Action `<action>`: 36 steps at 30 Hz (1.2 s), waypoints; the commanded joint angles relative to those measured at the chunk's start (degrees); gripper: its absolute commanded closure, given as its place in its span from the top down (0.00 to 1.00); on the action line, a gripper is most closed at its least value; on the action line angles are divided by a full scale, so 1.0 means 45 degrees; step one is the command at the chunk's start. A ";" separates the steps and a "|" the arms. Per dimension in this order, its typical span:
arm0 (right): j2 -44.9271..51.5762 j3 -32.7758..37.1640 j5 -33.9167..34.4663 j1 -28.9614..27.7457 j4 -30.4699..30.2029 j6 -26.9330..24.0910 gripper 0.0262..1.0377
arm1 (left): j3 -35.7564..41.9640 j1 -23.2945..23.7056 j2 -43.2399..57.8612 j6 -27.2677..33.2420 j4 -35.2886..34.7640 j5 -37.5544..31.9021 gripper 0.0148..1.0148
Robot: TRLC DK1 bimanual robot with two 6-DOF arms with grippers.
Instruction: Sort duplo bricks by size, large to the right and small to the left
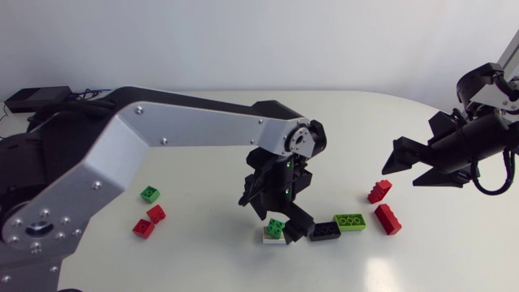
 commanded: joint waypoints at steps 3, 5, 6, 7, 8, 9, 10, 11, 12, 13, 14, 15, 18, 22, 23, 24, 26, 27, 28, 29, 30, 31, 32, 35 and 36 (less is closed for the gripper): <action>-0.0053 -0.0316 -0.0045 -0.0033 -0.0039 0.0170 0.95 | 0.0354 -0.0169 0.0414 -0.0303 -0.0201 -0.0013 0.87; -0.0053 -0.0336 -0.0045 -0.0053 -0.0039 0.0150 0.95 | 0.0354 -0.0169 0.0395 -0.0303 -0.0220 -0.0013 0.77; -0.0072 -0.0336 -0.0045 -0.0053 -0.0039 0.0150 0.95 | 0.0334 -0.0149 0.0375 -0.0303 -0.0220 -0.0013 0.73; -0.0072 -0.0336 -0.0045 -0.0053 -0.0058 0.0150 0.95 | 0.0334 -0.0149 0.0356 -0.0303 -0.0220 -0.0013 0.67; -0.0072 -0.0336 -0.0045 -0.0072 -0.0058 0.0150 0.95 | 0.0315 -0.0110 0.0297 -0.0303 -0.0220 -0.0013 0.60; -0.0072 -0.0336 -0.0045 -0.0072 -0.0058 0.0131 0.95 | 0.0295 -0.0090 0.0238 -0.0303 -0.0220 -0.0013 0.55; -0.0072 -0.0355 -0.0045 -0.0072 -0.0058 0.0131 0.95 | 0.0276 -0.0071 0.0180 -0.0303 -0.0201 -0.0013 0.49; -0.0092 -0.0355 -0.0045 -0.0072 -0.0058 0.0150 0.95 | 0.0256 -0.0051 0.0121 -0.0323 -0.0181 -0.0013 0.42; -0.0092 -0.0375 -0.0045 -0.0072 -0.0058 0.0150 0.95 | 0.0237 -0.0012 0.0102 -0.0323 -0.0162 -0.0013 0.35; -0.0092 -0.0375 -0.0045 -0.0092 -0.0058 0.0131 0.95 | 0.0237 0.0007 0.0082 -0.0323 -0.0162 -0.0013 0.28; -0.0131 -0.0394 -0.0045 -0.0072 -0.0058 0.0150 0.95 | 0.0198 0.0027 0.0082 -0.0323 -0.0142 -0.0013 0.24; -0.0131 -0.0414 -0.0045 -0.0072 -0.0058 0.0150 0.95 | 0.0159 0.0027 0.0063 -0.0343 -0.0103 -0.0013 0.24; -0.0189 -0.0414 -0.0045 -0.0072 -0.0078 0.0150 0.95 | 0.0081 0.0007 0.0024 -0.0323 -0.0064 -0.0013 0.23; -0.0248 -0.0414 -0.0045 -0.0112 -0.0137 0.0131 0.95 | 0.0100 0.0027 -0.0211 -0.0303 -0.0064 -0.0033 0.23; -0.0287 -0.0414 -0.0045 -0.0112 -0.0137 0.0131 0.95 | 0.0120 0.0066 -0.0308 -0.0284 -0.0064 -0.0052 0.23; -0.0306 -0.0414 -0.0045 -0.0112 -0.0137 0.0131 0.95 | 0.0120 0.0105 -0.0387 -0.0264 -0.0064 -0.0091 0.23; -0.0346 -0.0414 -0.0045 -0.0092 -0.0156 0.0150 0.95 | 0.0100 0.0242 -0.0640 -0.0225 -0.0122 -0.0169 0.23; -0.0346 -0.0414 -0.0045 -0.0092 -0.0176 0.0150 0.95 | 0.0100 0.0359 -0.0777 -0.0225 -0.0142 -0.0189 0.23; -0.0346 -0.0414 -0.0045 -0.0072 -0.0176 0.0150 0.95 | 0.0120 0.0515 -0.0914 -0.0225 -0.0181 -0.0189 0.23; -0.0365 -0.0394 -0.0045 -0.0072 -0.0176 0.0150 0.95 | 0.0120 0.0691 -0.1070 -0.0225 -0.0201 -0.0208 0.23; -0.0365 -0.0394 -0.0045 -0.0072 -0.0176 0.0170 0.95 | 0.0159 0.0867 -0.1207 -0.0225 -0.0220 -0.0208 0.23; -0.0385 -0.0394 -0.0045 -0.0053 -0.0195 0.0189 0.95 | 0.0159 0.1003 -0.1344 -0.0225 -0.0259 -0.0247 0.23; -0.0404 -0.0414 -0.0045 -0.0033 -0.0195 0.0189 0.95 | 0.0139 0.1121 -0.1461 -0.0225 -0.0318 -0.0287 0.23; -0.0443 -0.0414 -0.0065 0.0025 -0.0215 0.0228 0.95 | -0.0095 0.1531 -0.1754 -0.0206 -0.0611 -0.0521 0.23; -0.0482 -0.0414 -0.0065 0.0064 -0.0215 0.0228 0.95 | -0.0369 0.1706 -0.1949 -0.0206 -0.0611 -0.0540 0.23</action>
